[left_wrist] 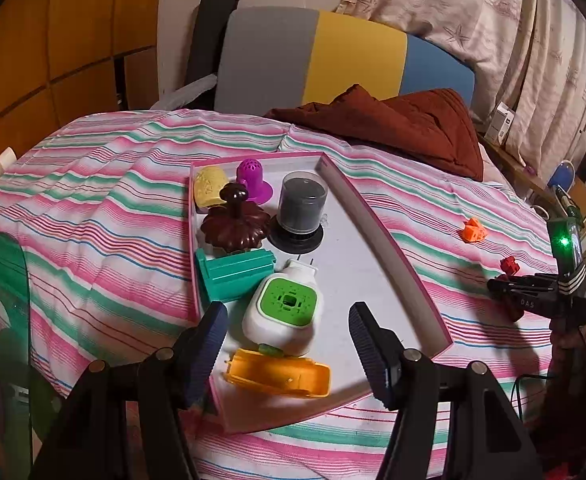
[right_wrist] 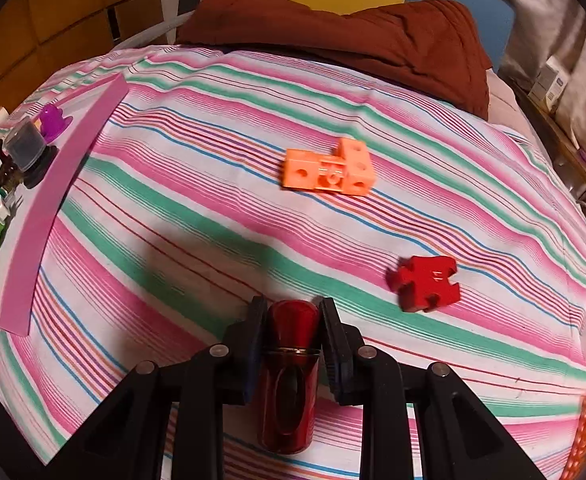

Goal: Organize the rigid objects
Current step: 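Lower the red cylinder cup into the tray and open the right tool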

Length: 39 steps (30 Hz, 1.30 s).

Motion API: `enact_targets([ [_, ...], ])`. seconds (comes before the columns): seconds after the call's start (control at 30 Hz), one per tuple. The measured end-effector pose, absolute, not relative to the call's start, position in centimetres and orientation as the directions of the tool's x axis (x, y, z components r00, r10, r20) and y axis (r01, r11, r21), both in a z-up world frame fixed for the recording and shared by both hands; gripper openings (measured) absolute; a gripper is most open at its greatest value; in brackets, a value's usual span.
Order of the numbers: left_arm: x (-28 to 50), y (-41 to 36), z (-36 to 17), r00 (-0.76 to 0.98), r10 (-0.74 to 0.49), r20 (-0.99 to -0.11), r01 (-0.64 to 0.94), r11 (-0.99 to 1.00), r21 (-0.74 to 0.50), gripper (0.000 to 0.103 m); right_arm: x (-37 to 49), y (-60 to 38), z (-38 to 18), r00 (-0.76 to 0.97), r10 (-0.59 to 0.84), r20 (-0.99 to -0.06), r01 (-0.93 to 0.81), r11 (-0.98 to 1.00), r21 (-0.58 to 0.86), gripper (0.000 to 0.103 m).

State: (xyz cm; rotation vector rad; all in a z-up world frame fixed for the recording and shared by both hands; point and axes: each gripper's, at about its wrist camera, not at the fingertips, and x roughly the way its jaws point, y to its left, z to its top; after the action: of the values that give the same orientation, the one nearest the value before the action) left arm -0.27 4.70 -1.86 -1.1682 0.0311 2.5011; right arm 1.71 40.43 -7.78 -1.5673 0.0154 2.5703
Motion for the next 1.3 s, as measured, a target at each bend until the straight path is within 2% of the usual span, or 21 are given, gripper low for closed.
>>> enact_targets([
  [0.07,-0.1,4.4,-1.7,-0.592,0.327,-0.737,-0.347,-0.928,-0.134,0.064,1.6,40.4,-7.6,-0.456,0.064,-0.888,-0.129,-0.992,-0.005,0.027],
  [0.5,-0.3,1.3,-1.7,-0.617,0.283,-0.734,-0.28,-0.951,-0.131,0.064,0.5,35.3,-6.5,-0.53,0.006,-0.848,-0.114,-0.991,0.064,0.026],
  [0.8,-0.3,0.6,-2.1,-0.614,0.278,-0.738,-0.266,-0.954,-0.138,0.064,-0.6,27.2,-1.7,-0.636,-0.166,-0.753,0.074,-0.985,0.155,0.027],
  [0.93,-0.3,0.3,-2.1,-0.615,0.277,-0.738,-0.261,-0.955,-0.141,0.064,-1.3,23.9,-1.3,-0.642,-0.12,-0.757,0.1,-0.992,0.072,0.028],
  [1.1,-0.5,-0.2,-2.3,-0.613,0.28,-0.739,-0.249,-0.956,-0.156,0.064,-1.1,23.2,0.1,-0.686,-0.102,-0.721,0.108,-0.993,0.038,0.027],
  [1.3,-0.7,-0.8,-2.3,-0.614,0.28,-0.738,-0.235,-0.957,-0.168,0.064,-1.3,22.2,0.8,-0.631,-0.244,-0.736,0.183,-0.969,0.165,0.026],
])
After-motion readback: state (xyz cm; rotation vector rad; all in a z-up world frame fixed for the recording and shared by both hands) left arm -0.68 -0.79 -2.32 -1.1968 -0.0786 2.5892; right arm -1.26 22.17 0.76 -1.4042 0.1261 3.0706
